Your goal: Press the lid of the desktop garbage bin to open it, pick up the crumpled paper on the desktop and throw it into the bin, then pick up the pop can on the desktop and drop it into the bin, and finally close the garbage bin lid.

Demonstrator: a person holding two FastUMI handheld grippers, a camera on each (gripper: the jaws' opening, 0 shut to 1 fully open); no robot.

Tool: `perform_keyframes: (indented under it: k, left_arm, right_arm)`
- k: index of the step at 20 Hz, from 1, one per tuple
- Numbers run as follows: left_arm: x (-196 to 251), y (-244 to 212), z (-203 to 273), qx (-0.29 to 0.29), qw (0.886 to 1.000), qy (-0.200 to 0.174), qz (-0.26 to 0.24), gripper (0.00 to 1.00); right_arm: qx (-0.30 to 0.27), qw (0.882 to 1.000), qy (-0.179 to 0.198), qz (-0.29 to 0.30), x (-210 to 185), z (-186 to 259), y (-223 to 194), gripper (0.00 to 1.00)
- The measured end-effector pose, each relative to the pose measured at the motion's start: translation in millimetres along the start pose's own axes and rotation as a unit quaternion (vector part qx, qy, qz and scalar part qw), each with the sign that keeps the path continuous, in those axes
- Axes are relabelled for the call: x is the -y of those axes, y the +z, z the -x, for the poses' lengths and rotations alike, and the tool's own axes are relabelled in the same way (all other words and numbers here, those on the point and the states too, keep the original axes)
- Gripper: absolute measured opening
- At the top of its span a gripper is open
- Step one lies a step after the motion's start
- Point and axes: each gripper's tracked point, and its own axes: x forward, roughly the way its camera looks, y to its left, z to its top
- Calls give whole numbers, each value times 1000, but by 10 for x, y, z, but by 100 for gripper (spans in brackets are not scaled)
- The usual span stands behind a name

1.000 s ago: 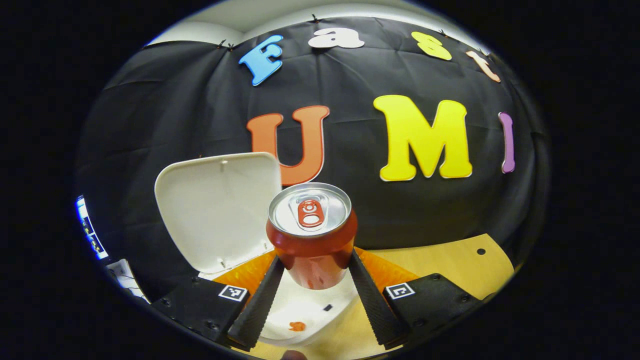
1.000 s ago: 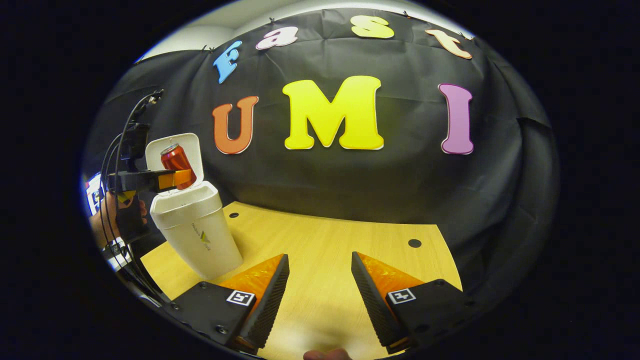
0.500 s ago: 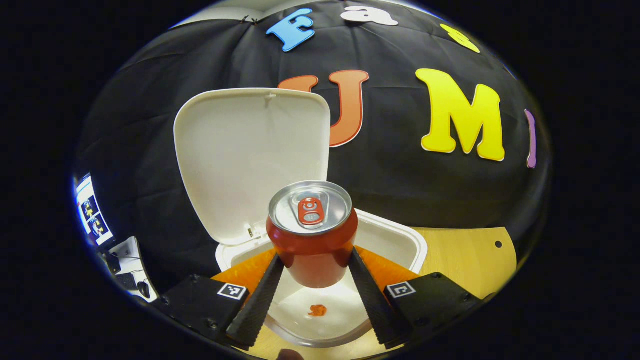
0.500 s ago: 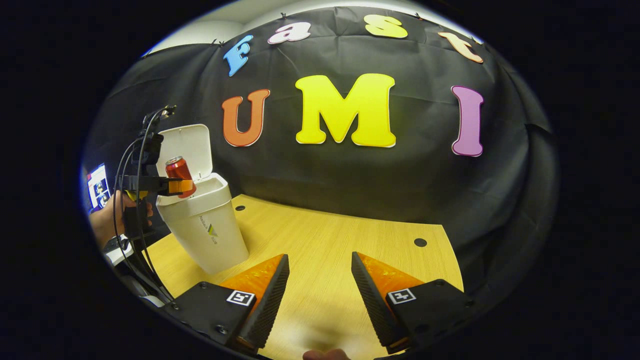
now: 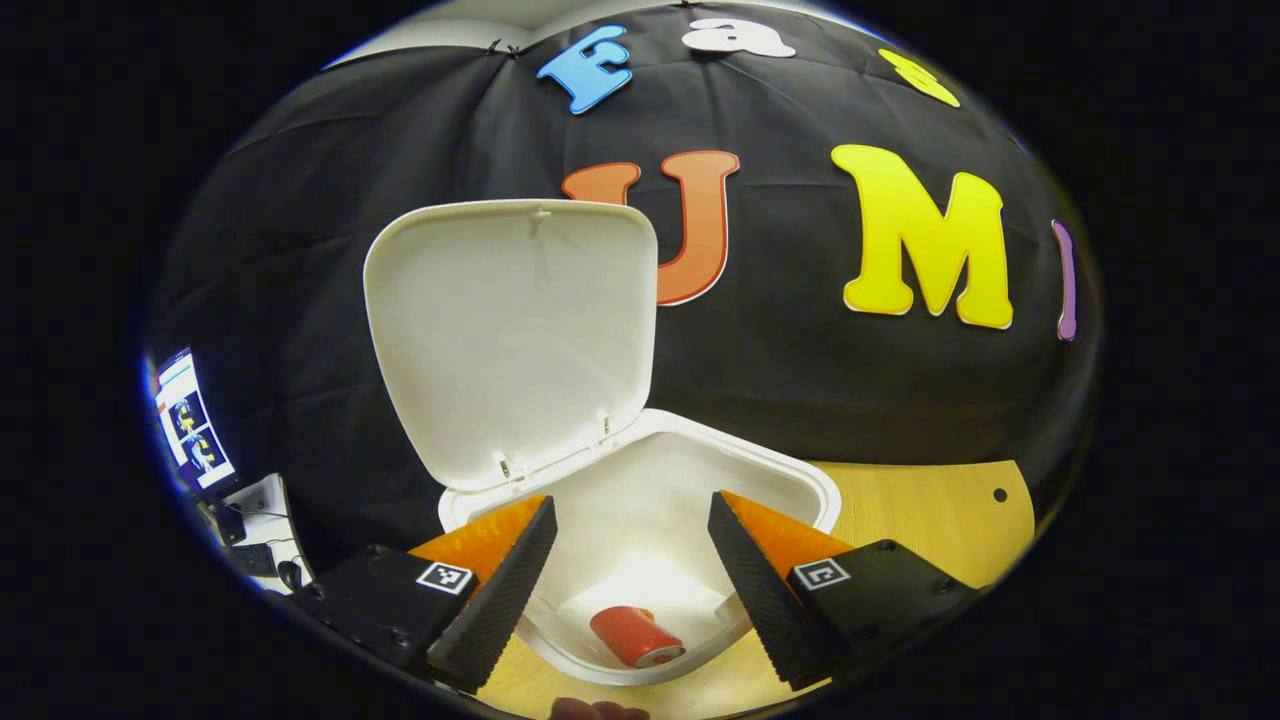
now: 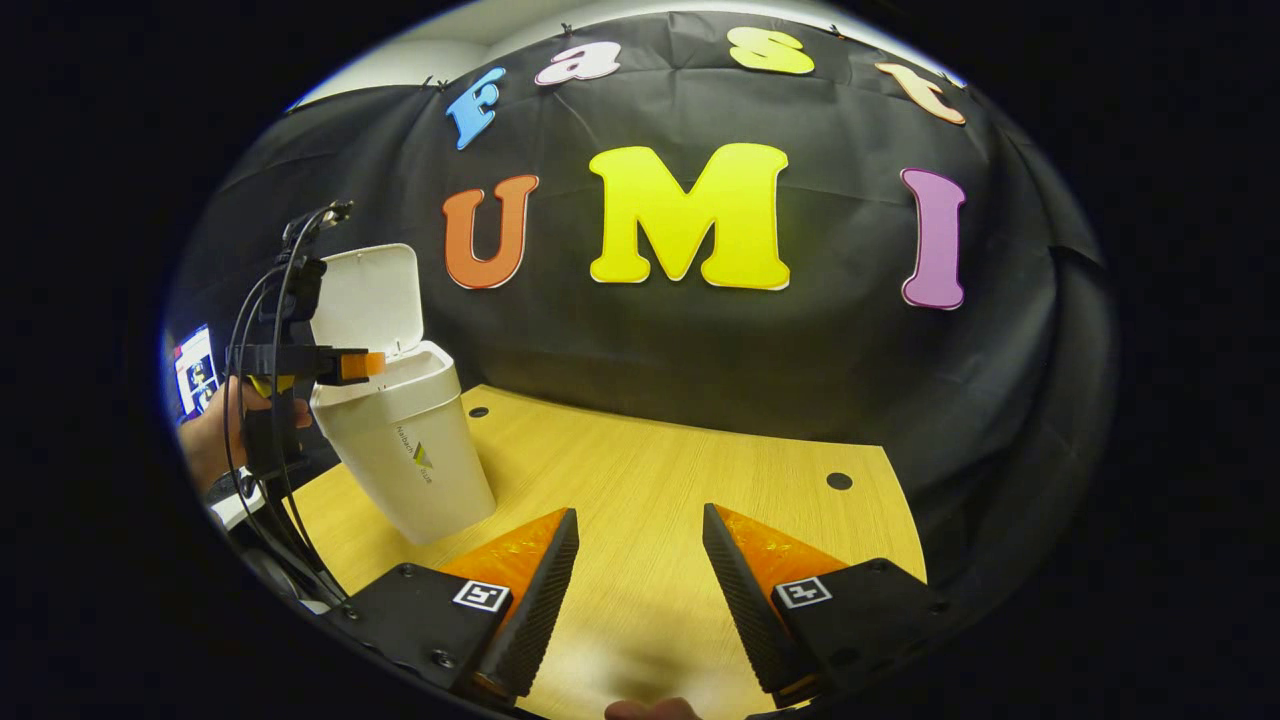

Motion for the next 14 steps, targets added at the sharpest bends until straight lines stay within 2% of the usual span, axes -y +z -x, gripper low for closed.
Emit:
perform_keyframes:
  k: [6, 10, 14]
  left_arm:
    - [189, 420, 196, 43, 999, 16, 14, 99]
    - [163, 886, 224, 75, 995, 53, 38, 99]
    - [-21, 1388, 246, 110, 986, 111, 66, 99]
  right_arm:
    - [2, 1000, -3, -8, 164, 49, -12, 80]
    - [10, 1000, -5, -16, 292, 68, 62, 79]
    - [19, 1000, -8, -21, 454, 93, 148, 81]
